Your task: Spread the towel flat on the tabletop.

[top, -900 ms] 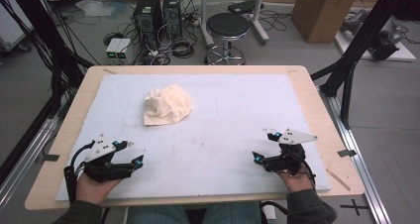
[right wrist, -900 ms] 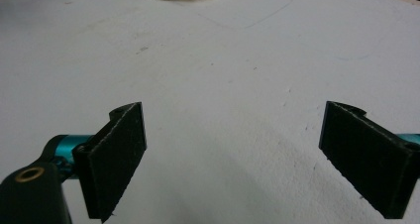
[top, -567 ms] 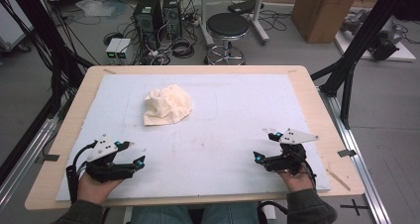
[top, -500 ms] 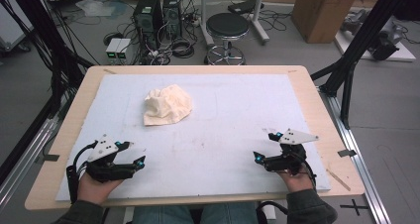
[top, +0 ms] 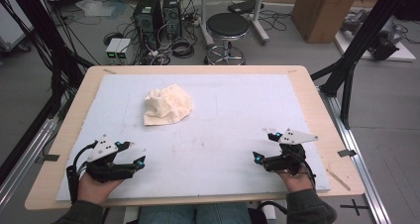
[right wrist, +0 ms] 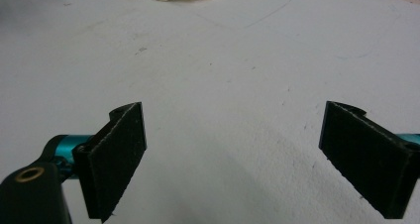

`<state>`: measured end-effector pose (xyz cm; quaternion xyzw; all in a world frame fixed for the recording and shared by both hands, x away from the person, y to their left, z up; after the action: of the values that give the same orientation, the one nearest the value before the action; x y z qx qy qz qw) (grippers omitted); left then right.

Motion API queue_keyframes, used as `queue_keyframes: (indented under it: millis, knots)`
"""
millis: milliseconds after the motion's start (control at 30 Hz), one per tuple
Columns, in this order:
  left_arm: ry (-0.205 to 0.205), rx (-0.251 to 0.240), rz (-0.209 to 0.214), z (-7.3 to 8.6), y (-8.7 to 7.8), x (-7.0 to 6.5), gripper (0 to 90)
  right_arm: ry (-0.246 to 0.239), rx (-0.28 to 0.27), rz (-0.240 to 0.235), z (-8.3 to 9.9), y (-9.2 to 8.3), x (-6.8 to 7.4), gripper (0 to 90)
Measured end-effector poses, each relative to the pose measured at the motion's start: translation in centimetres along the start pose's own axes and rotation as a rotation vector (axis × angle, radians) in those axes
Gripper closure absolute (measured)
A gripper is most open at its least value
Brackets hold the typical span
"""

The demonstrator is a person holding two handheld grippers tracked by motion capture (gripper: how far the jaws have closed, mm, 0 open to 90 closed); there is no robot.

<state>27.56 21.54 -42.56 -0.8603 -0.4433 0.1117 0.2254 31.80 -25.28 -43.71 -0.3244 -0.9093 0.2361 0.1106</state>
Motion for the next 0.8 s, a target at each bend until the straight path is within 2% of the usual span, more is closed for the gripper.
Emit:
queue_keyframes:
  millis: [367, 467, 633, 667, 733, 767, 800]
  knots:
    - [0.006, -0.001, -0.002, -0.4, 0.1, 0.1, 24.7, -0.01, -0.015, 0.003, -0.1, -0.2, -0.2, 10.2]
    - [0.005, -0.003, -0.003, -0.7, 0.3, 0.1, 24.7, -0.008, -0.003, -0.002, -0.1, 0.0, -0.1, 10.2]
    - [0.0, -0.009, 0.01, -1.5, 0.4, 0.4, 25.9, -0.005, -0.01, -0.011, -0.3, -0.1, -0.1, 10.2]
    - [0.001, 0.001, 0.032, -1.8, 0.6, 0.3, 26.8, -0.012, -0.015, -0.008, -0.3, -0.1, -0.1, 10.2]
    - [-0.003, -0.001, 0.036, -1.9, 0.8, 0.2, 26.9, -0.005, -0.019, -0.006, -0.3, -0.1, -0.2, 10.2]
    - [0.003, 0.0, 0.037, -2.3, 1.1, 0.1, 27.1, 0.012, -0.028, -0.008, -0.4, -0.3, -0.3, 10.2]
    - [0.01, 0.004, 0.04, -2.5, 1.2, 0.1, 27.4, 0.004, -0.031, -0.003, -0.4, -0.3, -0.4, 10.2]
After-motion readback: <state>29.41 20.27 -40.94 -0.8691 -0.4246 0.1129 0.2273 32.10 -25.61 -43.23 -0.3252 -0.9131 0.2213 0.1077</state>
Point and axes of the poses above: each handheld gripper's, and its own axes: y roughly forward along the jaws, z roughly out of its underside, x roughly to its left, the point moved 4 cm from there along y, roughly forward along the jaws, and after that the axes turned 3 degrees about -z, right-handed, at the moved point
